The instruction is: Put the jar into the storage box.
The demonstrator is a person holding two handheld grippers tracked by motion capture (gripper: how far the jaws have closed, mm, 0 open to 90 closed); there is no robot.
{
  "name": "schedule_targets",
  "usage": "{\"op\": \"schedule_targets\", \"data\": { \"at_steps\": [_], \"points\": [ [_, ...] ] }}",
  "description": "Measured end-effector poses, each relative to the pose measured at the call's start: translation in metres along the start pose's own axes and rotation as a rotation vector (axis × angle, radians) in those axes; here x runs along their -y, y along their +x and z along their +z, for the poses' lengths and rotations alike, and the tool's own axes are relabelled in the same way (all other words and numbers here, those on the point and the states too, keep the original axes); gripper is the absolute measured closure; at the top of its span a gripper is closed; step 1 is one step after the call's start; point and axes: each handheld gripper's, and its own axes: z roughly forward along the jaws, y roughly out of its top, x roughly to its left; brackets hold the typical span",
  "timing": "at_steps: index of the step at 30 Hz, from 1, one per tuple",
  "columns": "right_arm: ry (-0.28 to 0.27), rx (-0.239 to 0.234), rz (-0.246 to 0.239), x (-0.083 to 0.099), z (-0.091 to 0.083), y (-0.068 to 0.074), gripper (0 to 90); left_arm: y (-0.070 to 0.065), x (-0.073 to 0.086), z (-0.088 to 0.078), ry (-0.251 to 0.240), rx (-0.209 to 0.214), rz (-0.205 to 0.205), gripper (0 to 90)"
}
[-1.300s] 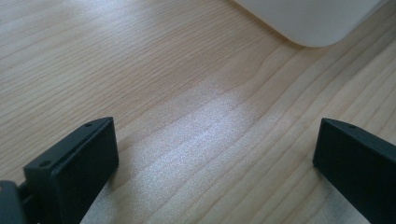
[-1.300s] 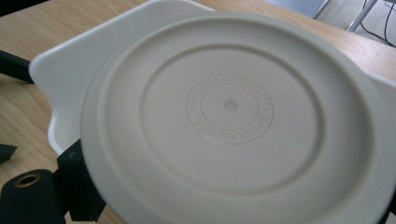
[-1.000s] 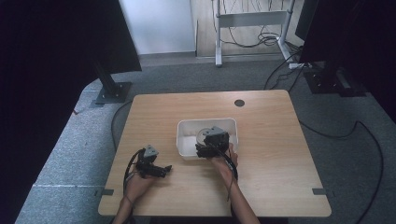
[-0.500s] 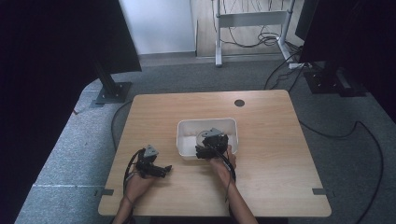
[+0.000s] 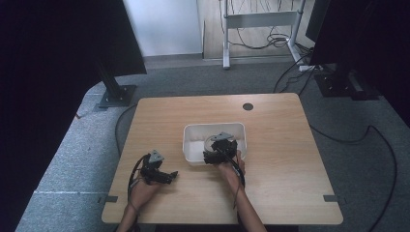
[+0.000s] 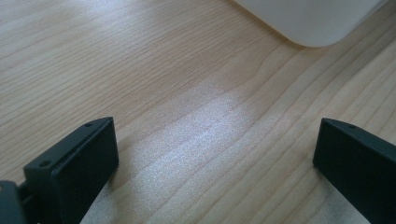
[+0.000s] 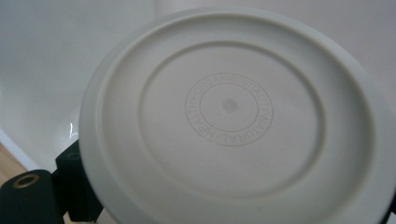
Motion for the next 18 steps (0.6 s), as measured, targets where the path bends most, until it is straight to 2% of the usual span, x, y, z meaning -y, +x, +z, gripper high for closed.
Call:
{"op": "schedule_targets", "data": {
  "at_steps": [5,18],
  "points": [
    [-0.005,-0.019,0.001,-0.001,-0.002,0.0,2.2,0.0,0.0,0.0,0.0,0.0,0.0,0.0],
    [-0.037,-0.018,-0.05,-0.003,-0.022,-0.001,2.3,0.0,0.0,0.0,0.002,0.0,0.002,0.0]
  ]
}}
